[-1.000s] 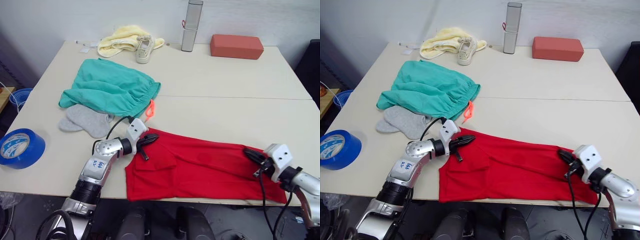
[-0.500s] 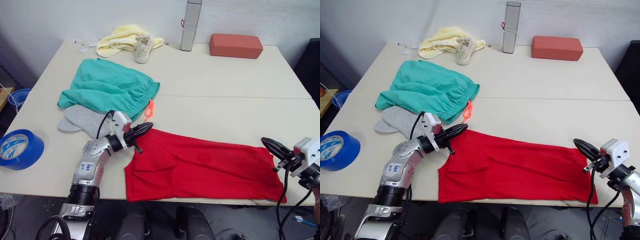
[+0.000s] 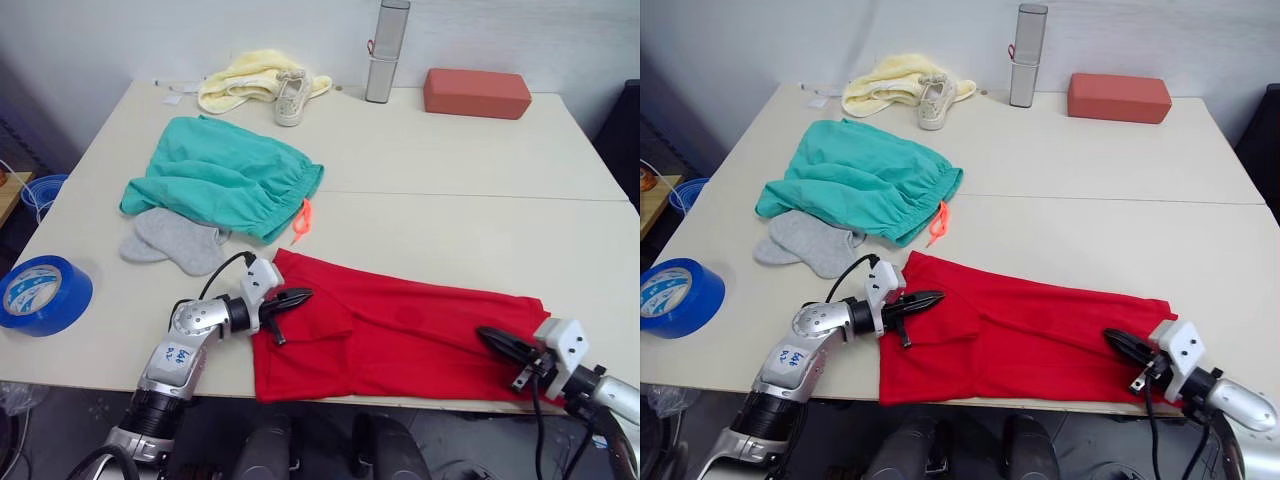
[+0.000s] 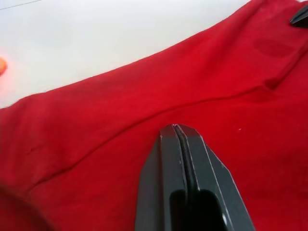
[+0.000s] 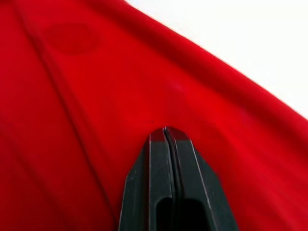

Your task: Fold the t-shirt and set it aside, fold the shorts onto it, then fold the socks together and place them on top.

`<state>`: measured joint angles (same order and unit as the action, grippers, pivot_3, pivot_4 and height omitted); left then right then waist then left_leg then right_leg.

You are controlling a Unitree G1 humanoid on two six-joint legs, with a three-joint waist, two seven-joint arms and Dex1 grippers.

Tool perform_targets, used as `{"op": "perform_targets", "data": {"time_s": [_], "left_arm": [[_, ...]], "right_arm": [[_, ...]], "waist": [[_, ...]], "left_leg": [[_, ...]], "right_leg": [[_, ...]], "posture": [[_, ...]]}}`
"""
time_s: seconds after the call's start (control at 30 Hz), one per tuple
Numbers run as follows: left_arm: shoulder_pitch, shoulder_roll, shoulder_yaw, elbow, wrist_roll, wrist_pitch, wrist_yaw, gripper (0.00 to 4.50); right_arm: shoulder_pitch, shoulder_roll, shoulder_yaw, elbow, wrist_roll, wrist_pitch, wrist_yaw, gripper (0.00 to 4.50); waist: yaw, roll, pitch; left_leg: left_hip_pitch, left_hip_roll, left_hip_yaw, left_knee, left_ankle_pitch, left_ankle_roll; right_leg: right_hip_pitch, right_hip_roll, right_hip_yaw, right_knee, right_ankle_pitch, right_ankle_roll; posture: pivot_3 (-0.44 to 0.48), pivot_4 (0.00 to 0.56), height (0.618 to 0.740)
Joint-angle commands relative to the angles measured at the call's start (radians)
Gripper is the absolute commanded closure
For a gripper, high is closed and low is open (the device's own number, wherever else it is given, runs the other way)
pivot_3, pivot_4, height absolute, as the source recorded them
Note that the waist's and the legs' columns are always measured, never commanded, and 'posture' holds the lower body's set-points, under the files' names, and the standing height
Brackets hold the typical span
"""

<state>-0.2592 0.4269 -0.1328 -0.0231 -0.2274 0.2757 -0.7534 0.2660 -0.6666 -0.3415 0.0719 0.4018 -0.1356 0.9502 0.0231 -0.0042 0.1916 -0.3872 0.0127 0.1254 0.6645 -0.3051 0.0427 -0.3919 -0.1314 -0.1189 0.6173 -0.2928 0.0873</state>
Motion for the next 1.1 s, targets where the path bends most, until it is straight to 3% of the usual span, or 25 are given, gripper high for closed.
{"op": "perform_targets", "data": {"time_s": [0.03, 0.47, 0.67, 0.9, 0.97, 1.1], "left_arm": [[0.015, 0.023, 0.030, 0.013, 0.011, 0.001, 0.011, 4.48], [0.049, 0.066, 0.130, 0.031, -0.039, -0.089, -0.038, 4.48], [0.085, 0.140, 0.259, -0.035, -0.226, -0.064, -0.208, 4.48], [0.077, 0.208, 0.289, -0.078, -0.283, -0.019, -0.267, 4.48], [0.067, 0.214, 0.299, -0.092, -0.329, 0.053, -0.266, 4.50], [0.059, 0.223, 0.277, -0.125, -0.327, 0.070, -0.284, 3.58]], "right_arm": [[0.009, -0.014, -0.069, 0.080, -0.009, -0.042, -0.014, 4.50], [-0.018, -0.062, -0.161, 0.197, 0.019, -0.071, 0.014, 4.50], [-0.010, -0.134, -0.231, 0.060, 0.177, 0.127, 0.096, 4.50], [-0.004, -0.203, -0.239, -0.113, 0.234, 0.338, 0.094, 4.50], [-0.008, -0.234, -0.230, -0.142, 0.254, 0.418, 0.116, 4.13], [-0.073, -0.306, -0.182, -0.088, 0.204, 0.470, 0.155, 2.84]], "waist": [[-0.001, 0.000, 0.000], [-0.001, 0.000, 0.000], [-0.002, 0.004, 0.002], [0.002, 0.005, 0.002], [0.002, 0.005, 0.002], [0.000, 0.005, 0.002]], "left_leg": [[0.000, 0.000, 0.000, 0.000, 0.000, 0.000], [0.000, 0.000, 0.000, 0.000, 0.000, -0.001], [-0.001, 0.001, 0.000, 0.000, -0.001, -0.001], [-0.001, 0.001, -0.001, -0.001, -0.001, -0.001], [-0.002, 0.001, -0.001, -0.001, -0.001, -0.001], [-0.002, 0.001, -0.001, -0.001, -0.001, 0.000]], "right_leg": [[0.000, 0.000, 0.000, 0.000, 0.000, 0.000], [0.000, 0.000, 0.000, 0.000, 0.000, -0.001], [-0.002, -0.001, 0.000, 0.000, -0.001, -0.001], [-0.001, -0.001, -0.001, -0.001, -0.001, -0.002], [-0.002, -0.001, -0.001, -0.001, -0.001, -0.002], [-0.002, -0.001, -0.001, -0.001, -0.001, -0.002]], "posture": [[0.000, 0.150, 0.740], [0.000, 0.150, 0.740], [0.000, 0.150, 0.740], [0.000, 0.150, 0.740], [0.000, 0.150, 0.740], [0.000, 0.150, 0.740]]}}
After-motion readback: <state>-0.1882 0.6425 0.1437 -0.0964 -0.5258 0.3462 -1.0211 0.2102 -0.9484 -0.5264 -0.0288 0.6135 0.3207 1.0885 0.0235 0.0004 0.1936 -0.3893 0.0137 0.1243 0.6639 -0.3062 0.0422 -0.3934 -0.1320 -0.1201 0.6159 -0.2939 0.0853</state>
